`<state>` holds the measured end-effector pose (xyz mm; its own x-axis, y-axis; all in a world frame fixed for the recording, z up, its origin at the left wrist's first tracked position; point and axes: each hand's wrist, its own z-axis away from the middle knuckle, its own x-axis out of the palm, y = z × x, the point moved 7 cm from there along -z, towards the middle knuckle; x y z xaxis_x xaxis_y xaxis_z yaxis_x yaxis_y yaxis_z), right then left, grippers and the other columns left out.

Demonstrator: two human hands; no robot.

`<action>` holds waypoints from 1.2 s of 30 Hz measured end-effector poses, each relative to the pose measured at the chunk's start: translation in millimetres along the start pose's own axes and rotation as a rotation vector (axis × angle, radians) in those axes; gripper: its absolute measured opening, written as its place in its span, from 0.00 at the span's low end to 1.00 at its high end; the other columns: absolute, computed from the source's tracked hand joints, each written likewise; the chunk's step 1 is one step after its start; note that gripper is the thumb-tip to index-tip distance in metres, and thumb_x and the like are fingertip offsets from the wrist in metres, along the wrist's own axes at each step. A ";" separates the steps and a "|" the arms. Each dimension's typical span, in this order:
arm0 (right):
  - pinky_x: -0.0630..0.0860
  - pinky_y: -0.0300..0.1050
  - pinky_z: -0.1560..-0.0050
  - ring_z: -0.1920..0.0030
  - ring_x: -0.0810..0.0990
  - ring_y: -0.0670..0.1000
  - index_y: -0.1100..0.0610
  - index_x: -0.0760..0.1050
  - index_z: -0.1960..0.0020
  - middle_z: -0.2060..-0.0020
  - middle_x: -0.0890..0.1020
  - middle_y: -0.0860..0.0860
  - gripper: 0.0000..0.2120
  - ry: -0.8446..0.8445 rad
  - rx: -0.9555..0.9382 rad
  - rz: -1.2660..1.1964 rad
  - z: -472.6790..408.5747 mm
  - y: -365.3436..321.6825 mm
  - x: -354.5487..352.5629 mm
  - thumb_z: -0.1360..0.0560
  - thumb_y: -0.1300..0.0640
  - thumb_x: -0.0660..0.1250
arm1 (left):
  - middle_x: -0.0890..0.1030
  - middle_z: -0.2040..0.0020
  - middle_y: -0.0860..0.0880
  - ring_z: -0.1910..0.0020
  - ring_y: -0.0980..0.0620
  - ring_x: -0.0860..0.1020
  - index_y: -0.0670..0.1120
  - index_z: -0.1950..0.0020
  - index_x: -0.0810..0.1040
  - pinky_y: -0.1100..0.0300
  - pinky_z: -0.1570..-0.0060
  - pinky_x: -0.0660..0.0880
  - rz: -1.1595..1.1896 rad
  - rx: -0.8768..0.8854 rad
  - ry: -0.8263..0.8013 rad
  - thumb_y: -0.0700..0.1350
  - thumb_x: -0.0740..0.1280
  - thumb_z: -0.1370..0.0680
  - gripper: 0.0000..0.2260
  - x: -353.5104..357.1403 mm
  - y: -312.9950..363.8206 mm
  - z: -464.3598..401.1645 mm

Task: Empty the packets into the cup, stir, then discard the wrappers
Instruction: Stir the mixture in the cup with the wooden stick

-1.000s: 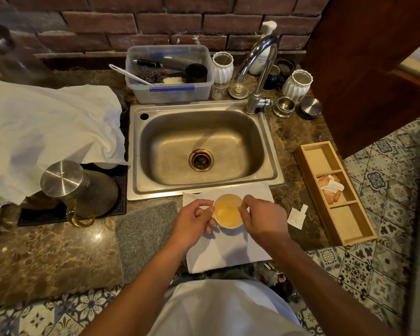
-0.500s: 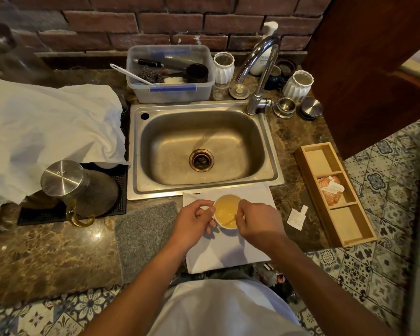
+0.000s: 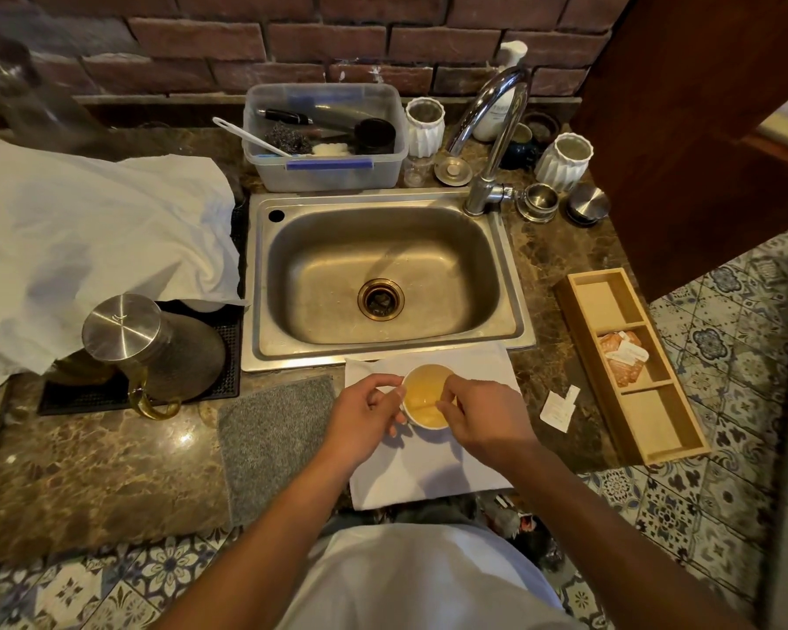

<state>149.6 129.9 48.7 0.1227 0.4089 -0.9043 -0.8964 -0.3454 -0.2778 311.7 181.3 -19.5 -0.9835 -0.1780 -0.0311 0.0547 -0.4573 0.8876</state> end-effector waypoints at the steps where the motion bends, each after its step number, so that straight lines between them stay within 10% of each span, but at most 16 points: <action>1: 0.74 0.43 0.56 0.53 0.82 0.54 0.51 0.78 0.42 0.50 0.86 0.52 0.12 -0.011 -0.006 0.009 1.0 1.9 -1.2 0.18 0.46 0.61 | 0.83 0.67 0.43 0.74 0.54 0.78 0.45 0.41 0.81 0.62 0.72 0.75 0.000 0.001 0.002 0.43 0.69 0.19 0.08 -0.3 -0.6 -0.2; 36: 0.79 0.44 0.58 0.62 0.80 0.47 0.50 0.78 0.51 0.62 0.84 0.48 0.08 0.143 0.167 -0.264 0.6 22.1 -14.6 0.20 0.46 0.66 | 0.82 0.68 0.46 0.74 0.54 0.78 0.45 0.42 0.82 0.62 0.72 0.75 -0.004 -0.011 0.015 0.41 0.69 0.20 0.07 -1.6 3.2 4.0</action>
<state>127.8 116.8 55.9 0.4076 0.3391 -0.8478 -0.8818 -0.0952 -0.4620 312.7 183.6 -14.7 -0.9811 -0.1888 -0.0418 0.0525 -0.4679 0.8822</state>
